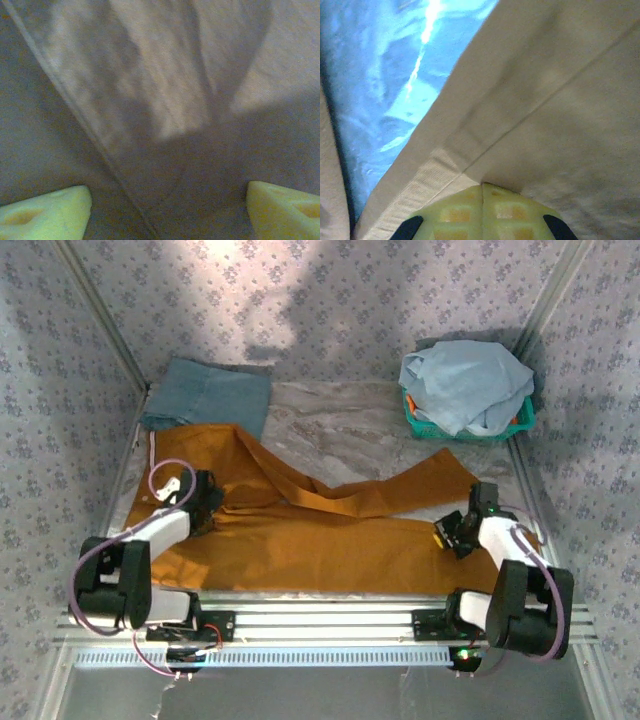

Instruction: Fold and stack the trousers

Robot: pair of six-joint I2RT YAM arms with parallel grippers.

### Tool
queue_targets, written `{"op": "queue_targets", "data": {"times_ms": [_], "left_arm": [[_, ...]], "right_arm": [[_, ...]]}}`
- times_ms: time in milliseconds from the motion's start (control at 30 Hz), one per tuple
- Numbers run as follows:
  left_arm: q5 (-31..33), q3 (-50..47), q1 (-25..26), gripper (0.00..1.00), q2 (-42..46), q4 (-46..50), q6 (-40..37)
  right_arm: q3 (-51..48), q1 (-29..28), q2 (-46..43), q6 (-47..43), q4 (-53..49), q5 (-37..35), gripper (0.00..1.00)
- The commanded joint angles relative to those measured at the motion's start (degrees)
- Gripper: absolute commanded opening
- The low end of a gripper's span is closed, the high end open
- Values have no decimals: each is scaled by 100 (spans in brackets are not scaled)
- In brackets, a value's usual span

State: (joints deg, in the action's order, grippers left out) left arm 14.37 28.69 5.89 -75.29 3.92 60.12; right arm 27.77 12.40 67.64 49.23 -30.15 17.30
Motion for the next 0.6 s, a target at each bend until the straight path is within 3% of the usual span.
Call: {"op": "queue_targets", "data": {"times_ms": [0, 233, 433, 567], "left_arm": [[176, -405, -301, 82, 461, 763, 126], [-180, -368, -372, 83, 1595, 1585, -208], [-526, 378, -349, 83, 2114, 1893, -865], [-608, 998, 246, 83, 1629, 1850, -1299]], "right_arm": [[-136, 334, -273, -407, -754, 211, 0], [1008, -65, -211, -751, -999, 351, 0], [2232, -1034, 422, -707, -782, -494, 36], [2862, -1389, 1219, -634, -459, -724, 50]]}}
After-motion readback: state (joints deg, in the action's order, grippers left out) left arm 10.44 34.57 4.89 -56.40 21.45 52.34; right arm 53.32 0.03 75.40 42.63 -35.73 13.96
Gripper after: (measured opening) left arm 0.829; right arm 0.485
